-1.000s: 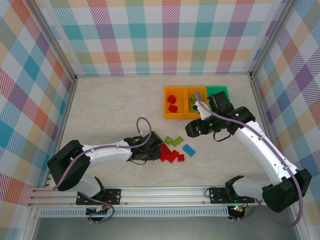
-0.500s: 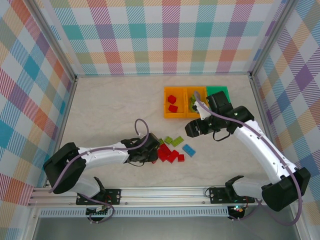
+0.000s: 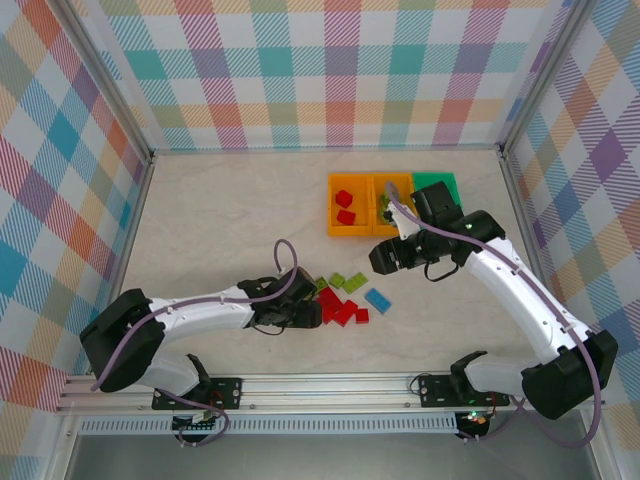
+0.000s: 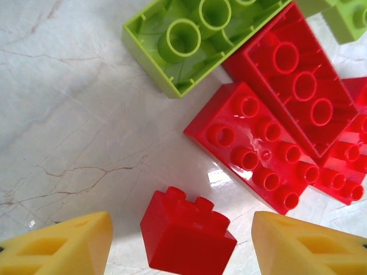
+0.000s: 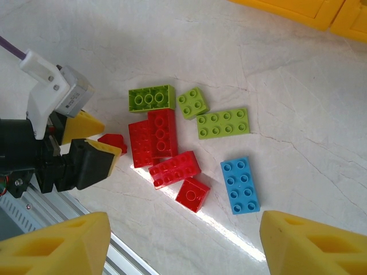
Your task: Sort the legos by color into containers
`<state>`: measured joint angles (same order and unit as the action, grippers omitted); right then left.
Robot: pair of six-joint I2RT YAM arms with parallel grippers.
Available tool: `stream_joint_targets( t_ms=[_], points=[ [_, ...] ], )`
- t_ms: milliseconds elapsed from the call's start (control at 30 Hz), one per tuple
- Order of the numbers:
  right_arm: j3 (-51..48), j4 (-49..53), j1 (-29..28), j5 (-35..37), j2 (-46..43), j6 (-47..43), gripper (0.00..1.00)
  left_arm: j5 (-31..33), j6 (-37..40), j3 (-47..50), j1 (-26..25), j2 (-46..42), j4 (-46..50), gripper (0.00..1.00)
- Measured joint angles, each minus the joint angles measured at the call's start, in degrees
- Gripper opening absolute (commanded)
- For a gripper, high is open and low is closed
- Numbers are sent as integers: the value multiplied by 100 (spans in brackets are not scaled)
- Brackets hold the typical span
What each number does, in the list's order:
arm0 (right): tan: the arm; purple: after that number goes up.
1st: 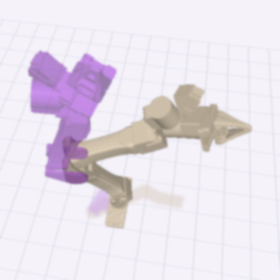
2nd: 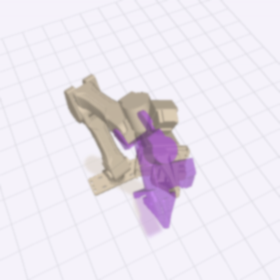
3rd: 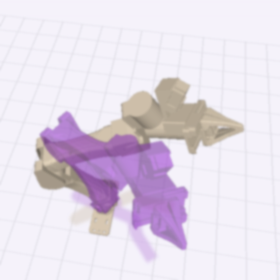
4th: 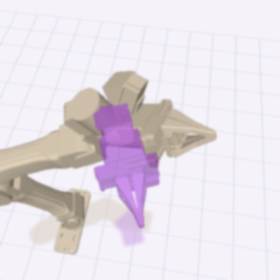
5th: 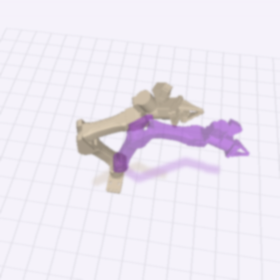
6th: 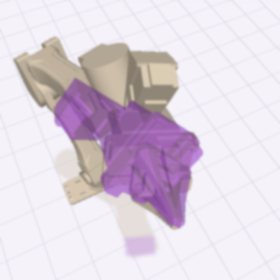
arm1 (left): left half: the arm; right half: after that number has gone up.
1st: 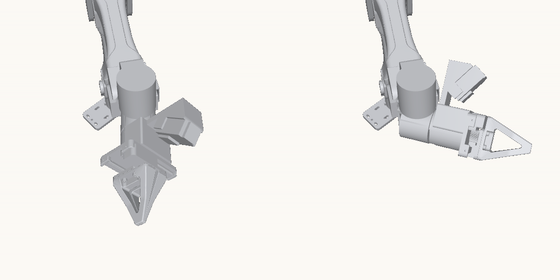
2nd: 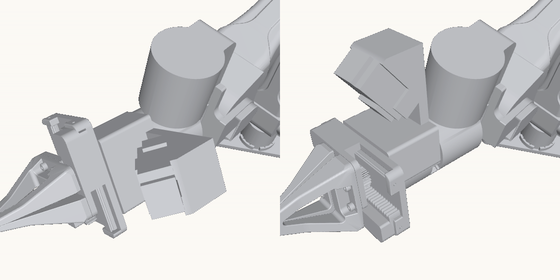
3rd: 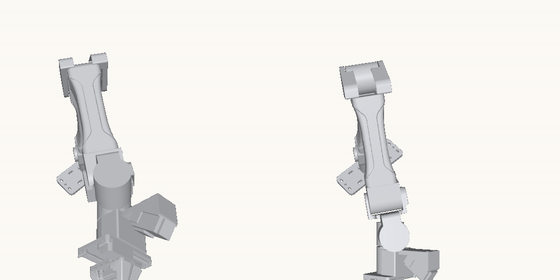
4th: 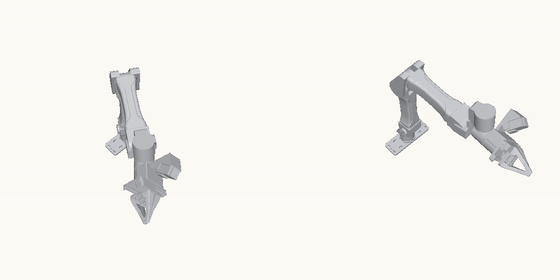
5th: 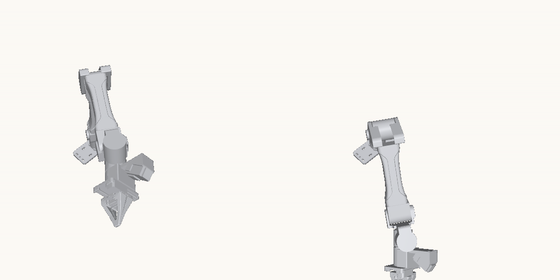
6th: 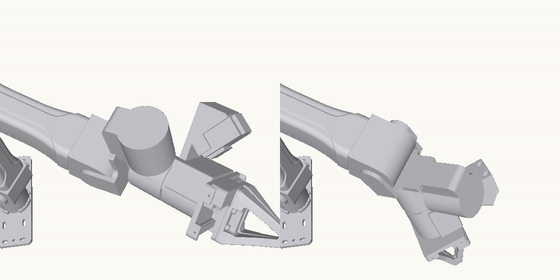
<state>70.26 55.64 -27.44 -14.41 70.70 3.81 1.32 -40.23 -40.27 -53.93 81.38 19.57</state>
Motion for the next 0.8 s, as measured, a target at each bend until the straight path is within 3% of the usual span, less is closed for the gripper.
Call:
stream_joint_targets(
  t_ms=[100,333,667,800],
  points=[
    [0,0,-2,0,11,4,70,0,94,0,0,234,-28,57],
    [0,26,-2,-4,31,2,69,199,177,-17,0,315,50,29],
    [-133,461,-149,-999,35,-125,70,518,122,-170,2,-85,177,20],
    [-304,149,-175,-1191,2,-4,72,791,424,-1091,24,-39,142,20]
  ],
)
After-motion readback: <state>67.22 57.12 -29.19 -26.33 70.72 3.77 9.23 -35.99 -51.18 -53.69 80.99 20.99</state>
